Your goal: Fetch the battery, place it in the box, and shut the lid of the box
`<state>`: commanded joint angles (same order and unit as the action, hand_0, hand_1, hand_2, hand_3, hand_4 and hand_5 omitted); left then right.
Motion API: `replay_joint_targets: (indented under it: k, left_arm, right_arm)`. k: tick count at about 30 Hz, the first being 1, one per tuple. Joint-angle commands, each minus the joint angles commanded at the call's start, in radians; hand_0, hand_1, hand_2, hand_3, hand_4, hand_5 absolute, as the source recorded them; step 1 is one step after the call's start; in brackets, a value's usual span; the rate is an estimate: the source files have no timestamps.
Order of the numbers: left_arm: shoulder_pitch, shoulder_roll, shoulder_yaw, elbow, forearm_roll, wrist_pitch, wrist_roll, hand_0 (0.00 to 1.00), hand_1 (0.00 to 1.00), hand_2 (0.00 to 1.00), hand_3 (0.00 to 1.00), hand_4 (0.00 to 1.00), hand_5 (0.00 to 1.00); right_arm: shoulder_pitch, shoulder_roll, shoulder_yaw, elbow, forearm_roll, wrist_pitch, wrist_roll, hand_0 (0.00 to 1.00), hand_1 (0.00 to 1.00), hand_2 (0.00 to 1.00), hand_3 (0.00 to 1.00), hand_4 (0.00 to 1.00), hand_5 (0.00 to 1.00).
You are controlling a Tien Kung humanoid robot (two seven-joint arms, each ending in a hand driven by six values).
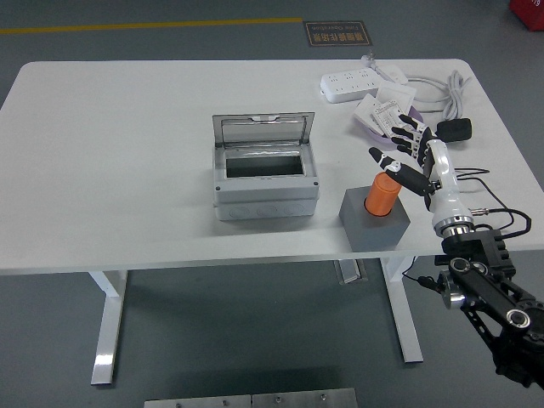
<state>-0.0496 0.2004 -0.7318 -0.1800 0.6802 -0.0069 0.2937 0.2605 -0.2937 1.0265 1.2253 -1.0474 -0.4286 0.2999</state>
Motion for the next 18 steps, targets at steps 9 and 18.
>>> replay_joint_targets:
  k: [9,18]
  left_arm:
    - [-0.002,-0.003,0.000,0.000,0.003,-0.001,0.000,0.703,0.798,0.759,0.816,0.891,0.382]
    - [-0.005,-0.005,-0.001,0.000,0.008,-0.001,0.001,0.700,0.798,0.759,0.813,0.890,0.379]
  right_arm:
    - [-0.002,0.011,-0.021,-0.021,0.017,0.000,0.011,0.766,0.732,0.740,0.833,0.957,0.261]
    - [-0.006,0.020,-0.050,-0.034,0.037,0.000,0.019,0.765,0.732,0.739,0.833,0.965,0.263]
